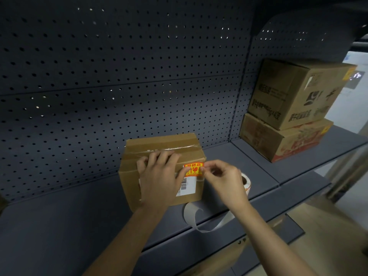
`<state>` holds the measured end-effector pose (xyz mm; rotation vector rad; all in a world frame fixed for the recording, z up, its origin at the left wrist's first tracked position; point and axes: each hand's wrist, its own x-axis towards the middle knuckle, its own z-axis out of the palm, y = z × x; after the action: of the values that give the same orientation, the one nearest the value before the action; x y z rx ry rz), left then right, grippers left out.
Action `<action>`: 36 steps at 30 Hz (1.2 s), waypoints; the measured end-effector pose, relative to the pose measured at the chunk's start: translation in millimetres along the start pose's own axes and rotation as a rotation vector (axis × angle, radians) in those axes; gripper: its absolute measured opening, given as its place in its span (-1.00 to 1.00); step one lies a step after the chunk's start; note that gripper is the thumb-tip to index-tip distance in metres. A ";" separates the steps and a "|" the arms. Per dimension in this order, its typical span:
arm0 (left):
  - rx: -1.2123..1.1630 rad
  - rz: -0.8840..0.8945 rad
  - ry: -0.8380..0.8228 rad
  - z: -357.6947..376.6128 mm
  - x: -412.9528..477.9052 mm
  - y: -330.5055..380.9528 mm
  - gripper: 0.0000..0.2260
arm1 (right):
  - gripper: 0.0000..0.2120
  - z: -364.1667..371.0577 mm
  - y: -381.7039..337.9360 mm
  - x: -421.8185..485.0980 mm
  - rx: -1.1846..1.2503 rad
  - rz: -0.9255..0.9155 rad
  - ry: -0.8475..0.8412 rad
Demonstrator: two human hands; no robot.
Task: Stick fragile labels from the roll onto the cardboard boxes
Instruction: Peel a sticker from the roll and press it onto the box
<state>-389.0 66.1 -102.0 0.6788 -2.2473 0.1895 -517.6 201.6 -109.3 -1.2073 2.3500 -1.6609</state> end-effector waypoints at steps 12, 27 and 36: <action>-0.017 -0.028 -0.013 -0.3 1.3 2.0 -0.67 | -0.76 1.5 3.4 0.6 -0.006 -0.034 0.031; -0.032 -0.029 -0.007 0.6 0.3 0.5 -0.66 | -0.77 -1.4 8.4 13.6 -0.035 -0.155 -0.072; 0.018 0.044 -0.006 3.5 -4.3 -5.2 -0.59 | -0.66 3.4 16.1 10.2 -0.019 -0.113 -0.131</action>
<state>-386.0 62.3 -107.9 0.6405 -2.2705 0.2298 -532.6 195.0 -119.8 -1.4300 2.2650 -1.5401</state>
